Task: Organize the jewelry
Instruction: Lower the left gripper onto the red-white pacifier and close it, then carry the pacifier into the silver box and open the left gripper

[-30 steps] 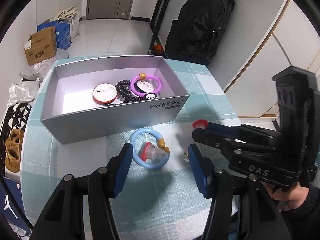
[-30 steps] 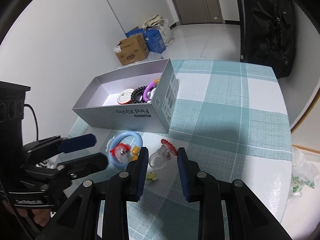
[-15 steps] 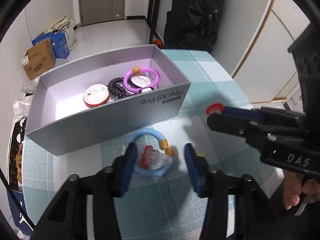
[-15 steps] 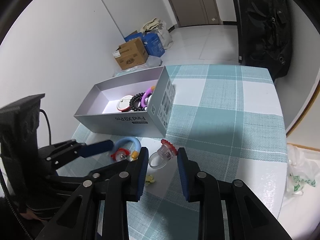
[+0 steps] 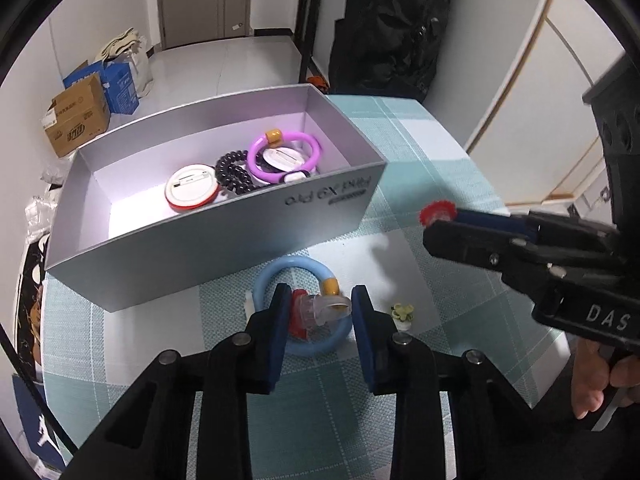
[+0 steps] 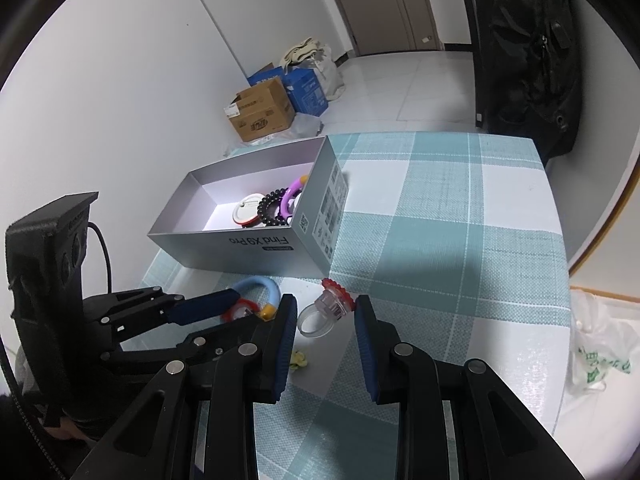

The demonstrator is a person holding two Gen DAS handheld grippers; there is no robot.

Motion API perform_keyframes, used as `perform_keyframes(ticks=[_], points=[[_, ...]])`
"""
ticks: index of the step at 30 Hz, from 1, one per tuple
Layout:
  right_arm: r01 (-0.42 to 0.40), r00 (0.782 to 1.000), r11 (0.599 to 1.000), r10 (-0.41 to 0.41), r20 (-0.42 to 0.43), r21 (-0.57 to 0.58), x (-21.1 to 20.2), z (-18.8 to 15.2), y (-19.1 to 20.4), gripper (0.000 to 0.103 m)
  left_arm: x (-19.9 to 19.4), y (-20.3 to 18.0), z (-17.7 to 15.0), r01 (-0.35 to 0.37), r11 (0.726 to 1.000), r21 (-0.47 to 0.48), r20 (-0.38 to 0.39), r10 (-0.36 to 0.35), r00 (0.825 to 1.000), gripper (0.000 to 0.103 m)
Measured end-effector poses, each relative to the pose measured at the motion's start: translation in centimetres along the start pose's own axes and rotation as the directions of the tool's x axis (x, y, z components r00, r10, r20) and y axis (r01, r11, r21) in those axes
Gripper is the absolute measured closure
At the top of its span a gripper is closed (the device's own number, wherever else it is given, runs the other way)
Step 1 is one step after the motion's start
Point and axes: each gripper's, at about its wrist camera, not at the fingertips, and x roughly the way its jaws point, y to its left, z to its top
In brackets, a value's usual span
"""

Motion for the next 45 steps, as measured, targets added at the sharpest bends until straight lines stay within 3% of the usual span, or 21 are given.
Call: perform_keyframes(ticks=[14, 26, 45], points=[[0.003, 1.0, 1.0, -0.003, 0.014, 0.007, -0.2, 0.2, 0.0, 0.075, -1.9, 0.0, 0.9, 0.071, 0.997, -0.04, 0.07, -0.068, 0.995, 0.078], [-0.042, 0.994, 0.999, 0.04, 0.102, 0.018, -1.8, 2.2, 1.3, 0.075, -4.5, 1.4, 2.4, 0.106, 0.99, -0.095, 0.168, -0.089, 0.982, 0.078], [-0.135, 0.981, 0.99, 0.126, 0.149, 0.052, -0.8, 6.3, 3.5, 0.075, -5.5, 6.2, 5.2, 0.091, 0.957, -0.274, 0.257, -0.018, 0.966, 0.078]])
